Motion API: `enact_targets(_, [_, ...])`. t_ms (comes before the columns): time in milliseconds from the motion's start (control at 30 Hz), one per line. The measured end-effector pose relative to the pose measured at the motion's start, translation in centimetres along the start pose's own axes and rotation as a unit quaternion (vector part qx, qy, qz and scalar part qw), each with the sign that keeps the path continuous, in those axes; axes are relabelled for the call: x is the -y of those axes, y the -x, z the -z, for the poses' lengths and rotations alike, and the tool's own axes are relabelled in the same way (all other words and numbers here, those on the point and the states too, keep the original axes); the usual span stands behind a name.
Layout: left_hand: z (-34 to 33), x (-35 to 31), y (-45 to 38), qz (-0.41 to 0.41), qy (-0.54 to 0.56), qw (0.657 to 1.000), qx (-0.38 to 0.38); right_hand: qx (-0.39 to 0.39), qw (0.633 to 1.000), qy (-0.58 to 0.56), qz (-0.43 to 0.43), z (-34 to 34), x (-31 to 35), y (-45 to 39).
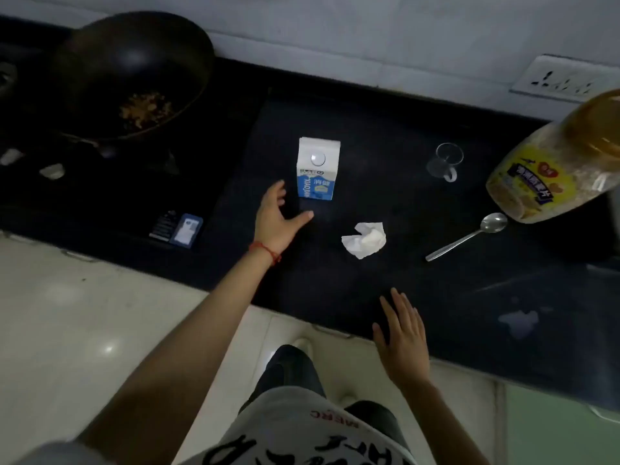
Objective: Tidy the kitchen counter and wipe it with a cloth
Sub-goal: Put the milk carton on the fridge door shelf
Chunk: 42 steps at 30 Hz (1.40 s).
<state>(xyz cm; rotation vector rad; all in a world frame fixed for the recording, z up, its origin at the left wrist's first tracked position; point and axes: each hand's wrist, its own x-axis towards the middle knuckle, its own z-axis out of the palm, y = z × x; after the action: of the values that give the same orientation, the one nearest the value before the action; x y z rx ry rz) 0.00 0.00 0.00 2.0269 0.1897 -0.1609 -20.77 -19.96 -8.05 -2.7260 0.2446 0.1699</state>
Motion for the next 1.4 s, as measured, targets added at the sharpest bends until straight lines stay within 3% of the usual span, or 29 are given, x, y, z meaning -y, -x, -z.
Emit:
enact_targets(100, [0.5, -1.4, -4.1, -0.002, 0.016, 0.999, 0.036, -0.027, 1.000, 0.011, -0.003, 0.0, 0.1, -0.2])
enact_targets(300, [0.4, -3.3, -10.1, -0.037, -0.022, 0.986, 0.162, 0.021, 0.998, 0.034, -0.055, -1.6, -0.6, -0.5])
enact_targets(533, [0.1, -3.3, -10.9, -0.063, -0.028, 0.982, 0.177, 0.024, 0.997, 0.039, -0.063, -1.7, -0.5, -0.2])
enact_targets(733, [0.3, -2.3, -7.2, -0.080, 0.003, 0.994, 0.077, -0.017, 0.999, 0.034, -0.025, -0.7, 0.5, 0.1])
enact_targets(800, [0.3, -2.1, -5.8, -0.076, 0.027, 0.995, 0.056, -0.022, 0.998, 0.016, -0.047, -0.2, 0.5, -0.5])
enact_targets(867, [2.0, -1.1, -1.3, -0.074, 0.052, 0.995, -0.034, -0.015, 1.000, 0.021, -0.002, 0.5, 0.3, 0.2])
enact_targets(967, [2.3, -0.2, 2.0, -0.056, 0.071, 0.995, -0.052, -0.023, 0.999, 0.001, -0.046, 0.2, 0.9, -0.4])
enact_targets(1100, [3.8, 1.6, 10.4, -0.011, 0.091, 0.982, -0.163, 0.017, 0.999, -0.027, -0.010, 1.2, 0.3, -0.5])
enact_targets(1300, [5.5, 5.6, 23.8, 0.106, 0.127, 0.930, -0.328, 0.046, 0.980, -0.082, 0.174, 1.5, 1.5, 0.6])
enact_targets(1400, [6.5, 8.2, 30.0, 0.167, 0.126, 0.897, -0.389, 0.115, 0.949, -0.131, 0.264, 1.2, 4.0, 2.2])
